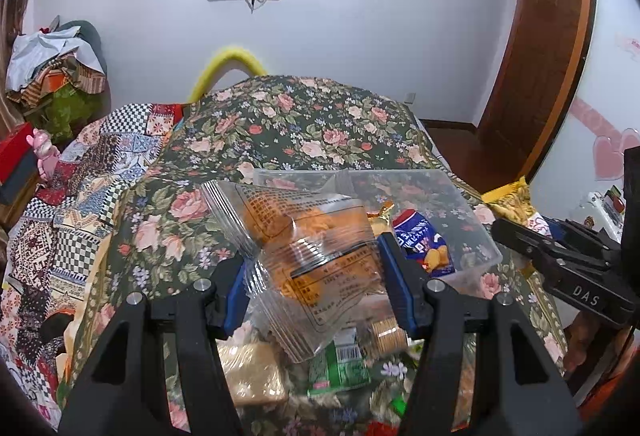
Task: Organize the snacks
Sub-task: 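Carry both bags into the clear box and open both tools, then grasp the wrapped bread slice with the left tool while the right tool grasps the green-striped bag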
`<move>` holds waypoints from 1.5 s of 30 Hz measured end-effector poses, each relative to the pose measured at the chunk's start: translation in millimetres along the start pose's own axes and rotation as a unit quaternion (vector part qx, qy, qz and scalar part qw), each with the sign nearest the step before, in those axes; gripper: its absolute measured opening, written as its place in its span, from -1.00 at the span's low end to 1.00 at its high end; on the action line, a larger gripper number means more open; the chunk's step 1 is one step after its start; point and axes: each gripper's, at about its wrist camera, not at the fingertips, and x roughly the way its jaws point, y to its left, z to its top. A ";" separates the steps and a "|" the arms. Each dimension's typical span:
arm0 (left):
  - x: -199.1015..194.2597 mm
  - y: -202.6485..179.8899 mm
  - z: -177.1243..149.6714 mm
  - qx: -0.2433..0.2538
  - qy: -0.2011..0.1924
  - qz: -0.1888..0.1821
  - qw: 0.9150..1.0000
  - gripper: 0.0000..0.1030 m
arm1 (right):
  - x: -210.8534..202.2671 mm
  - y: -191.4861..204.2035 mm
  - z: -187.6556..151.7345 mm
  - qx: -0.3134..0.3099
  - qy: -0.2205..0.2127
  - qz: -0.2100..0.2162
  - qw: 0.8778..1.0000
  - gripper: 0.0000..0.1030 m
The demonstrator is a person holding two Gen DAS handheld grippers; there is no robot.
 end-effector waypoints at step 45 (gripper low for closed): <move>1.0 48.5 -59.4 0.029 0.078 0.054 0.995 0.60 | -9.4 3.2 -44.5 -0.014 0.042 0.014 0.999 0.44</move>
